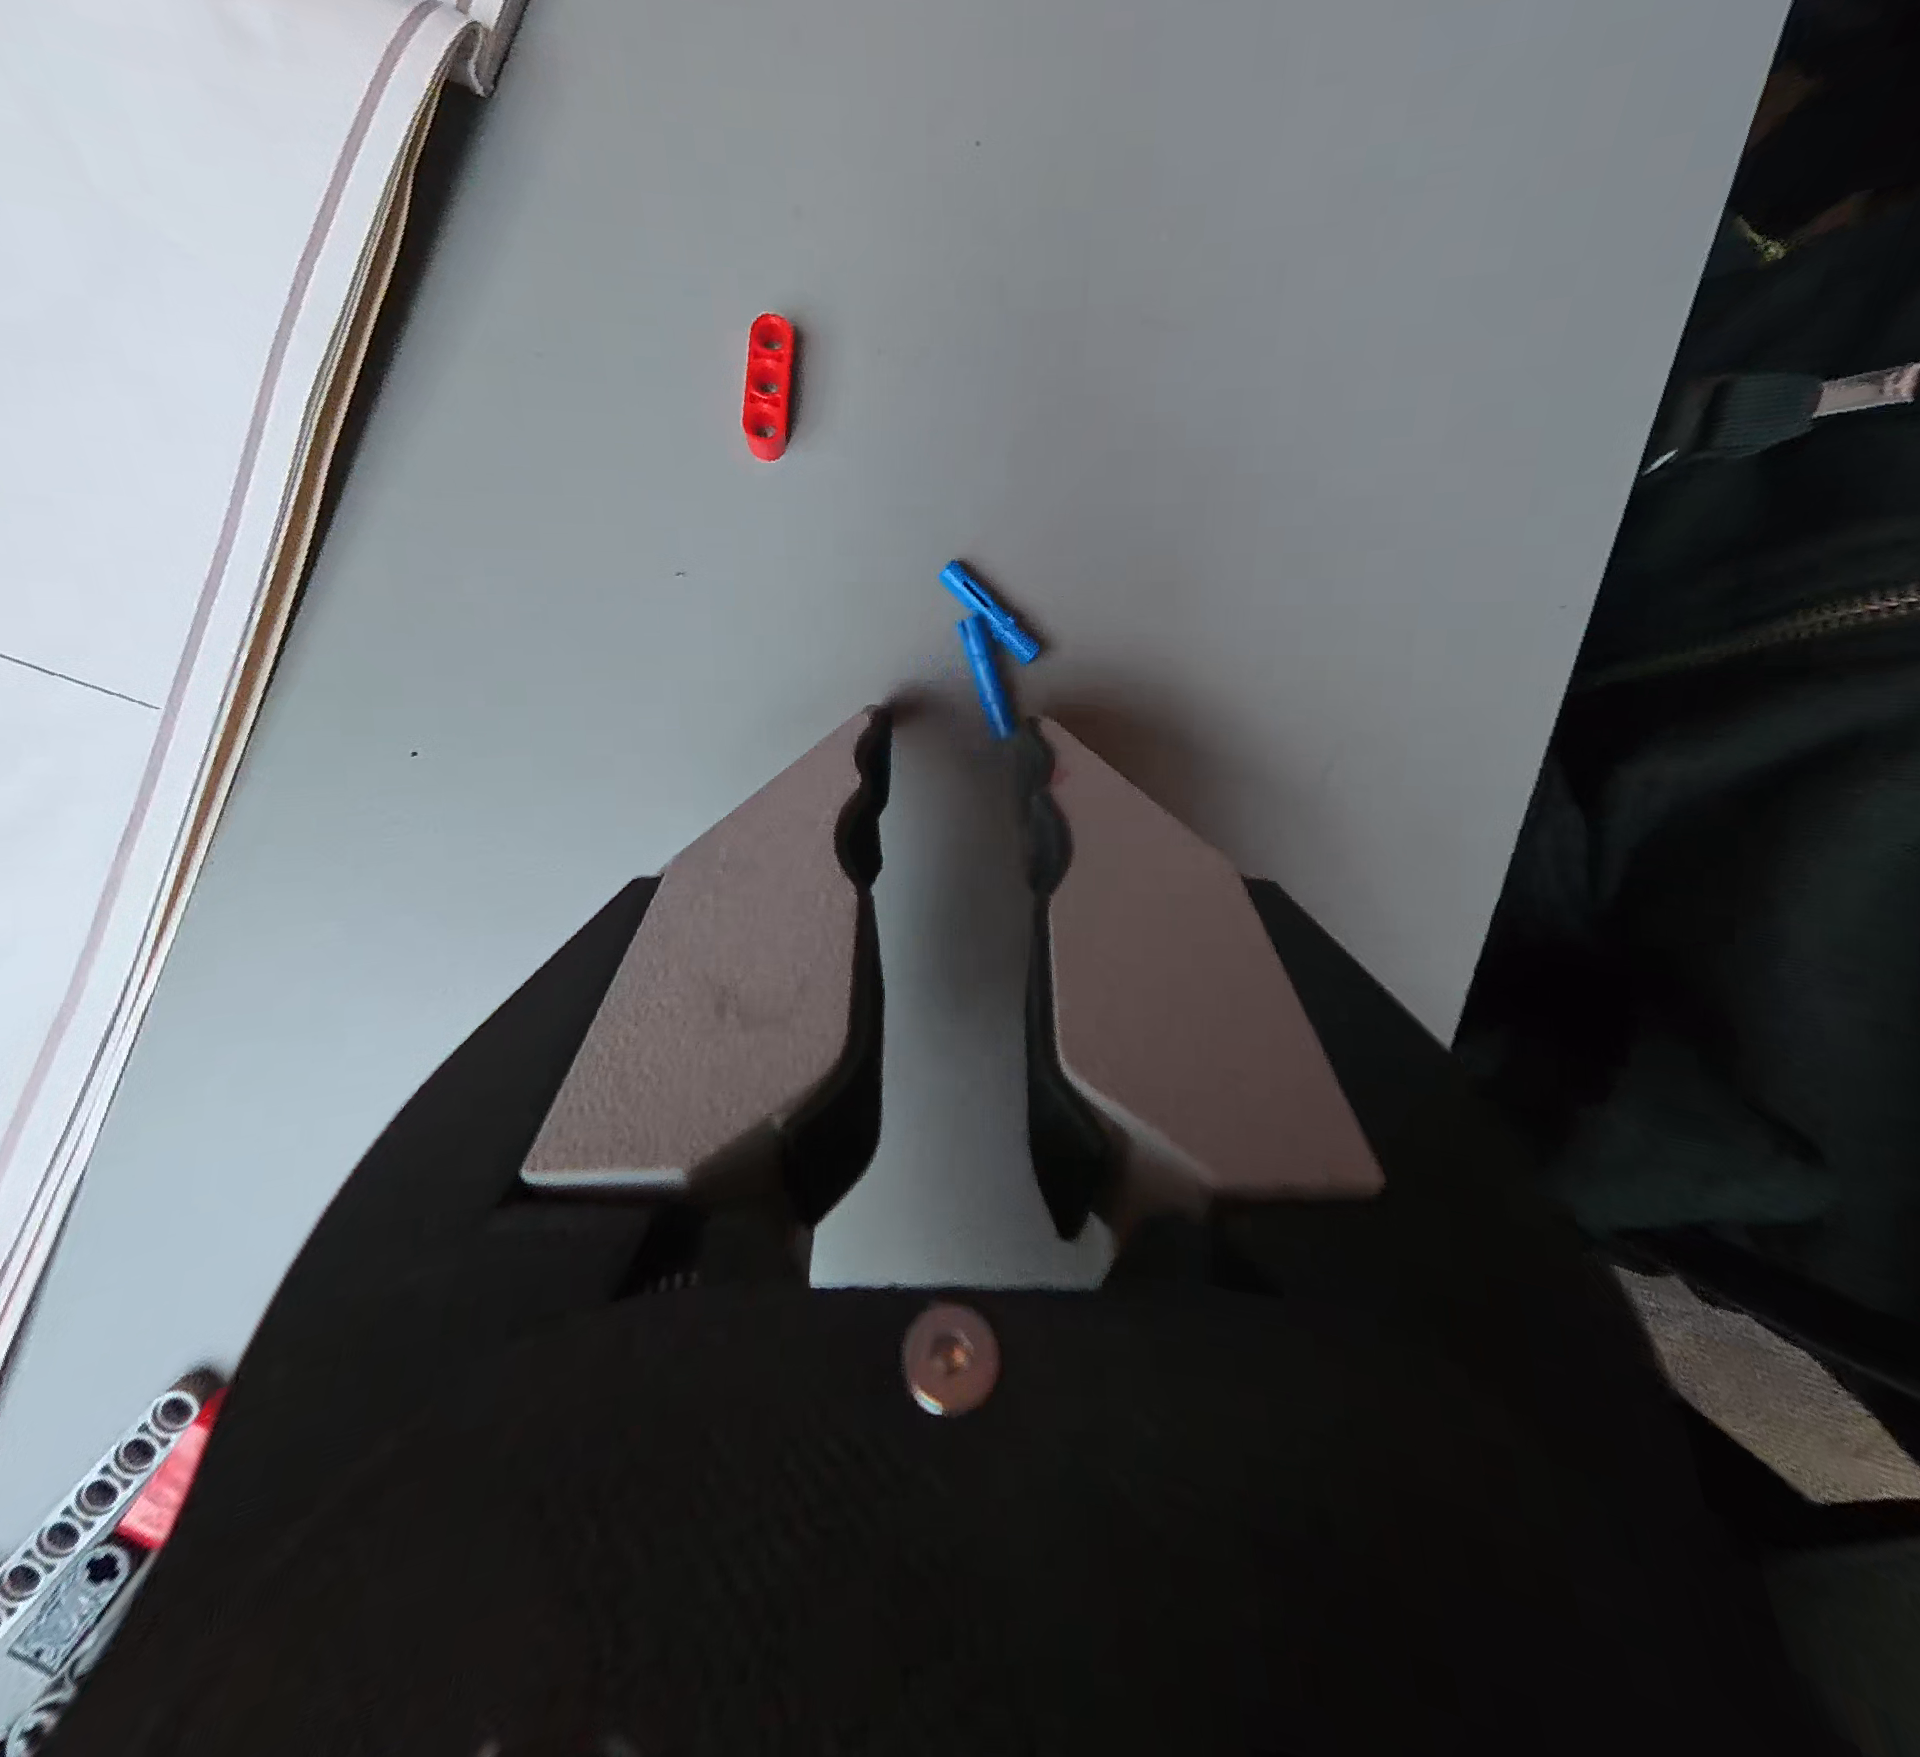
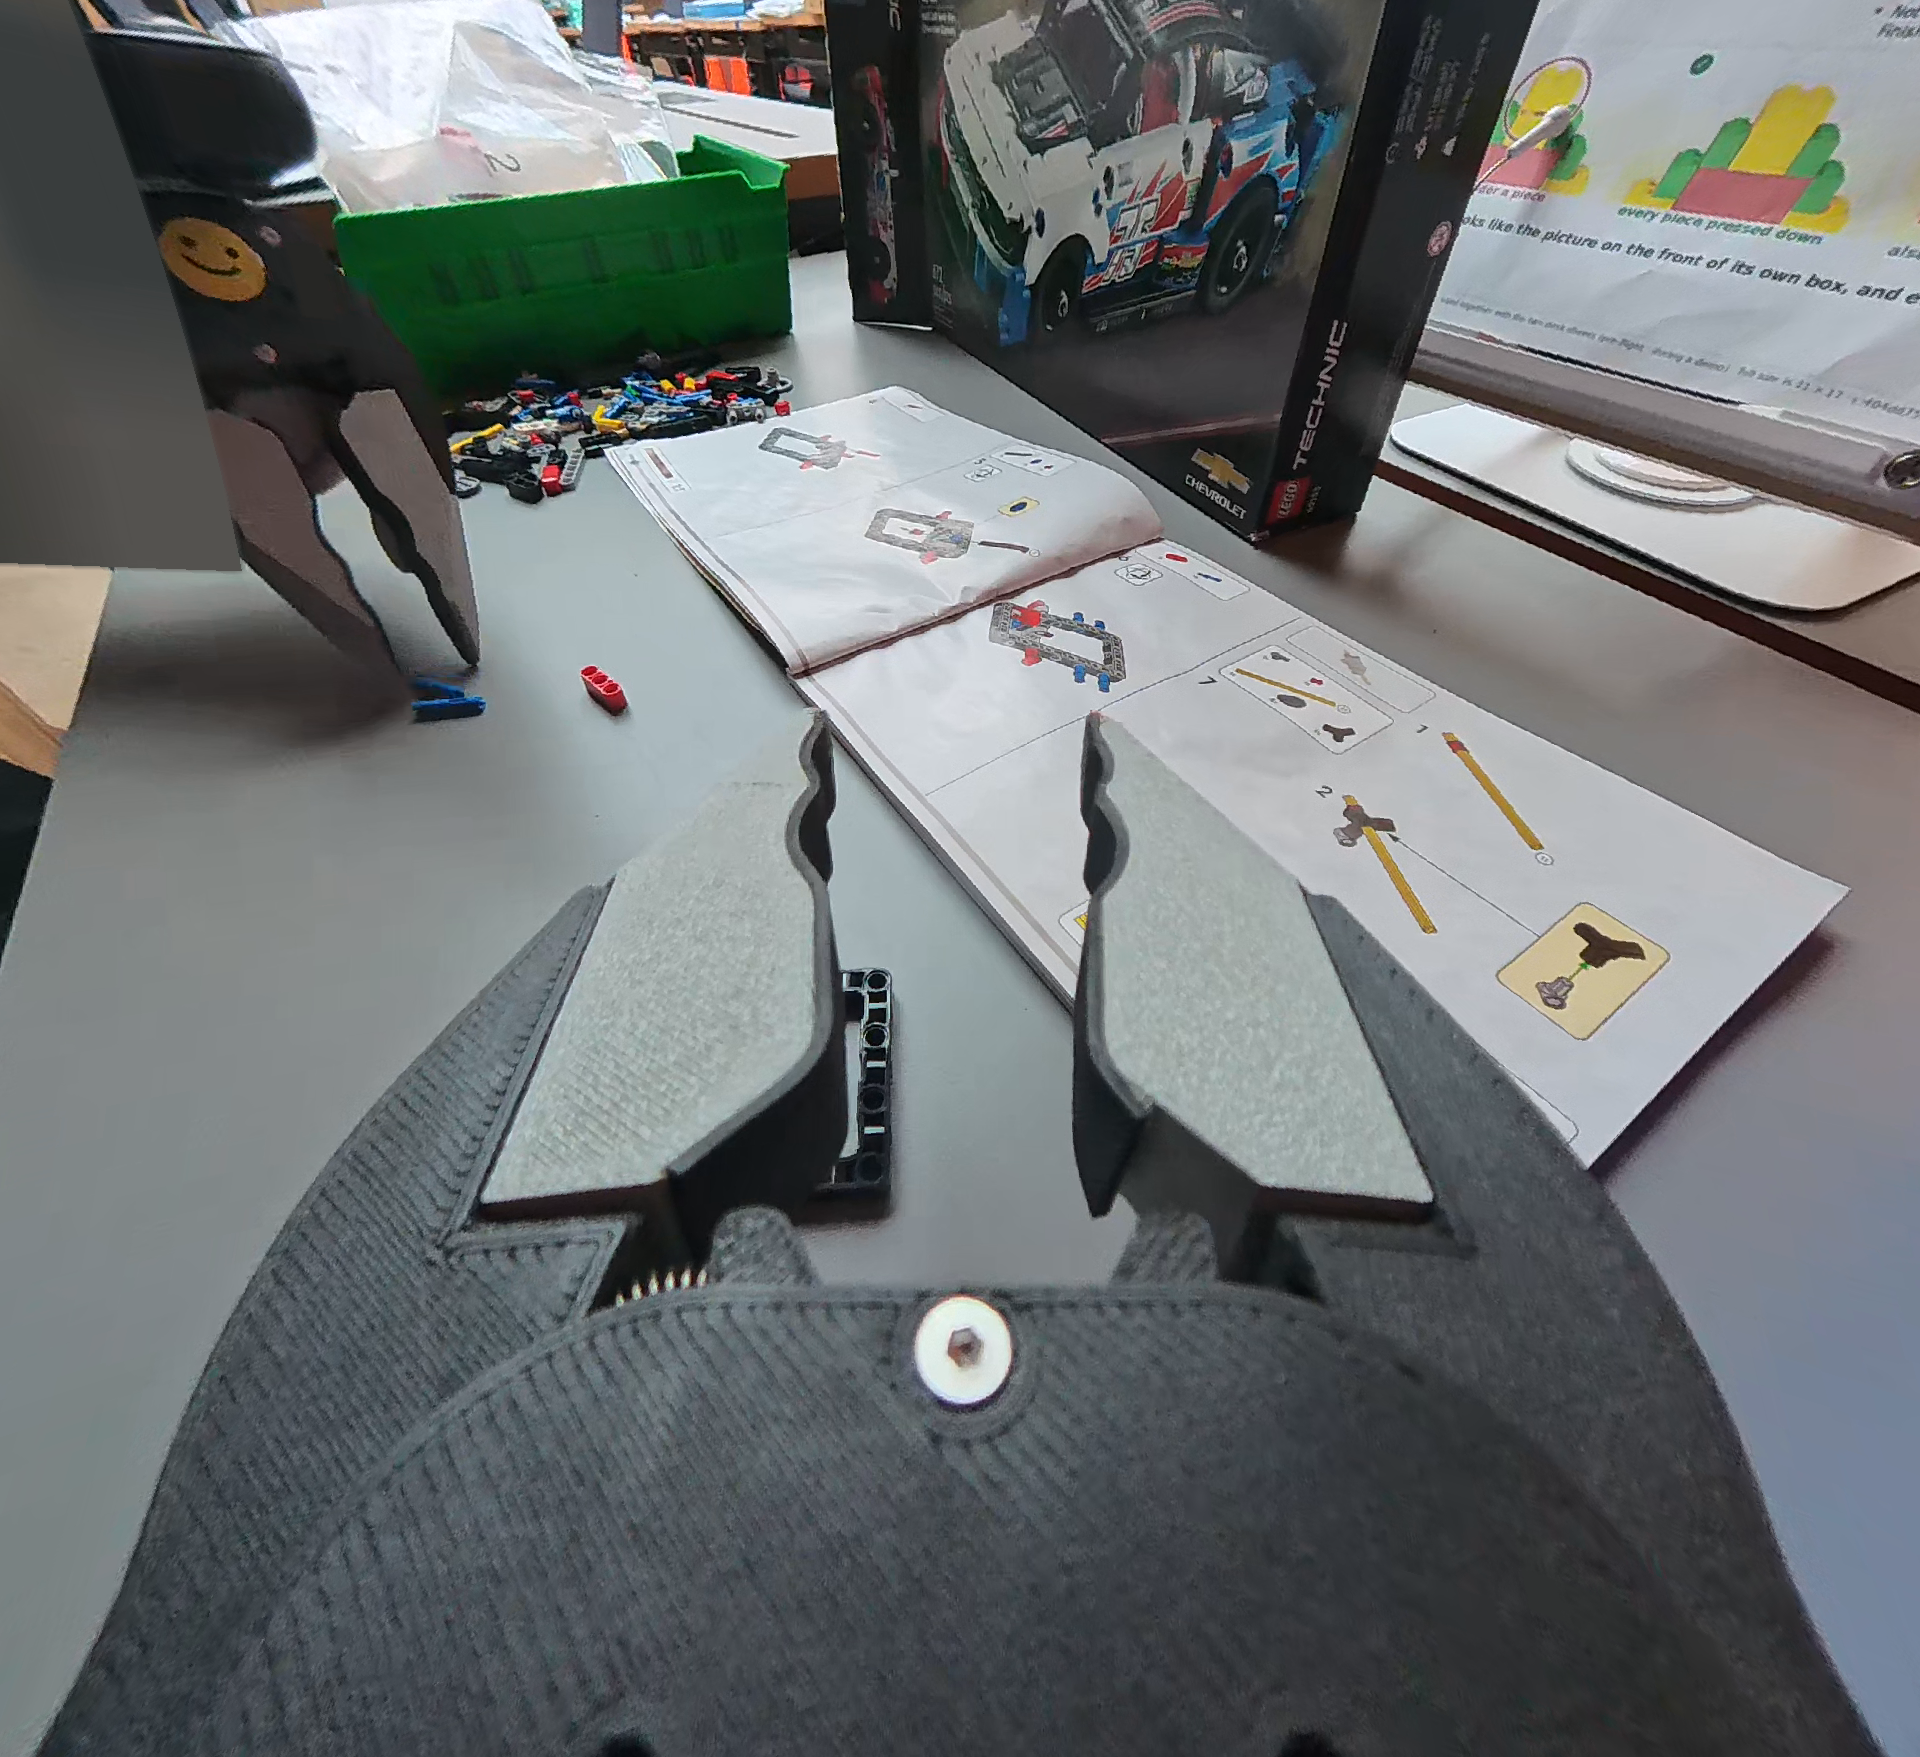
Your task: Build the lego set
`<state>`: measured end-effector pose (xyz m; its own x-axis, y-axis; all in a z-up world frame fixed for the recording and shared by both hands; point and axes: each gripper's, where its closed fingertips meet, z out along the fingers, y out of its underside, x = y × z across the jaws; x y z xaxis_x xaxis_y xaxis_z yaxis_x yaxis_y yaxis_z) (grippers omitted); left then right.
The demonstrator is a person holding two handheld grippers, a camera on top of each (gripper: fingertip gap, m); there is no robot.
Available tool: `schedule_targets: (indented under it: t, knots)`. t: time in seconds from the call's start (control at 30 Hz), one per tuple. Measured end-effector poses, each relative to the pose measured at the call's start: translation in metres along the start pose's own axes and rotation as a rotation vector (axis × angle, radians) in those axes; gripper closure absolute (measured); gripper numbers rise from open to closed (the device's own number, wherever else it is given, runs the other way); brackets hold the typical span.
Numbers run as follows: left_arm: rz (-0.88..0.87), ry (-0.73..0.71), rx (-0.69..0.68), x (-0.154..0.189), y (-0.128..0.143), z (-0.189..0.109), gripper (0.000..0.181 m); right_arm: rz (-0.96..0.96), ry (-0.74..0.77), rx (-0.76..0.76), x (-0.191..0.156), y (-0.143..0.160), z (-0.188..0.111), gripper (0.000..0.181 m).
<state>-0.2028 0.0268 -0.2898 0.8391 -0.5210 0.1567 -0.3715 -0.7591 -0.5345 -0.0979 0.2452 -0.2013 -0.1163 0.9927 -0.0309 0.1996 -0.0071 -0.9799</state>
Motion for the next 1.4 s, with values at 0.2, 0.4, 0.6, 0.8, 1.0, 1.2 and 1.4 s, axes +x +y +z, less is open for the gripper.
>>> schedule_targets:
  t: [0.2, 0.4, 0.6, 0.8, 1.0, 1.2, 1.4]
  knots:
    - [-0.019, -0.152, -0.024, -0.032, 0.017, -0.042, 0.161, 0.005, 0.004, 0.011, 0.001, -0.002, -0.003, 0.137]
    - [-0.152, -0.496, -0.142, -0.133, 0.077, -0.150, 0.166, 0.008, -0.010, 0.004, -0.001, -0.001, 0.000, 0.138]
    - [-0.196, -0.504, -0.290, -0.187, 0.114, -0.152, 0.167, 0.006, 0.003, -0.024, 0.001, 0.005, 0.003, 0.138]
    - [-0.331, -0.400, -0.366, -0.193, 0.129, -0.126, 0.163, 0.026, 0.002, -0.026, 0.003, 0.007, 0.003, 0.139]
    - [-0.294, -0.416, -0.321, -0.203, 0.124, -0.127, 0.159, 0.029, -0.006, -0.027, 0.002, 0.007, 0.003, 0.140]
    - [-0.306, -0.395, -0.337, -0.206, 0.129, -0.124, 0.160, 0.026, -0.002, -0.023, 0.003, 0.006, 0.002, 0.140]
    - [-0.281, -0.398, -0.326, -0.205, 0.129, -0.127, 0.177, 0.034, -0.010, -0.026, 0.002, 0.007, 0.003, 0.140]
